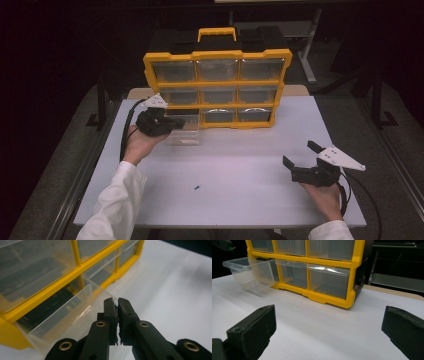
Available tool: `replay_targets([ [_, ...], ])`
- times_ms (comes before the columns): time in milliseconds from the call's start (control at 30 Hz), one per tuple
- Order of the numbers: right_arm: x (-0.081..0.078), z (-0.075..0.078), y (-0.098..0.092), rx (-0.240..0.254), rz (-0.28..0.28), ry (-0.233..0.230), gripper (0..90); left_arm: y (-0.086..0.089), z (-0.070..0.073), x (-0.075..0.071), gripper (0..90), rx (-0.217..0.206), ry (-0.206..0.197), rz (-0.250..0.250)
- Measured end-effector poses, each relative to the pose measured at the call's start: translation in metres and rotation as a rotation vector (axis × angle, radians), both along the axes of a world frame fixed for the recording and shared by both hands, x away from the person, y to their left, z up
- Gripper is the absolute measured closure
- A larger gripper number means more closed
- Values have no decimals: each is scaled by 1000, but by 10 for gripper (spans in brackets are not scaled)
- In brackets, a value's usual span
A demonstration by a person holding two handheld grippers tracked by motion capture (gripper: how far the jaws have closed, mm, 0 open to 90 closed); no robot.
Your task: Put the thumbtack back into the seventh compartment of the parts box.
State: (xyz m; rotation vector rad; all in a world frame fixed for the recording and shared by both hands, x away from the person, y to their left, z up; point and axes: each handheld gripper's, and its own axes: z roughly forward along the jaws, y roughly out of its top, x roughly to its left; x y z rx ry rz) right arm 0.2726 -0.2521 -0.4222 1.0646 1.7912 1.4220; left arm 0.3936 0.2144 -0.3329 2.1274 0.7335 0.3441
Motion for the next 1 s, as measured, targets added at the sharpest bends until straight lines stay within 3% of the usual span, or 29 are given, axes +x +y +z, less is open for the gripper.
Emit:
replay_targets([
  [200, 0, 0, 1, -7, 1, 1, 0, 5, -5, 13, 861, -1, 22, 39],
  [300, 0, -1, 1, -9, 0, 3, 0, 5, -9, 20, 861, 23, 36, 50],
  [367, 1, -2, 2, -13, 1, 5, 0, 4, -11, 24, 861, 11, 49, 57],
  [500, 1, -2, 2, -18, 2, 5, 0, -1, -13, 29, 860, 34, 49, 73],
  [700, 0, -1, 1, -16, 0, 2, 0, -5, -18, 33, 850, 33, 62, 83],
  [767, -1, -2, 0, -17, 0, 1, 0, -7, -18, 33, 780, 22, 73, 75],
  [933, -1, -2, -1, -13, -3, 5, 0, -11, -14, 28, 468, -5, 70, 70],
  [1000, -1, -2, -1, -13, -3, 5, 0, -13, -12, 24, 393, -16, 64, 75],
])
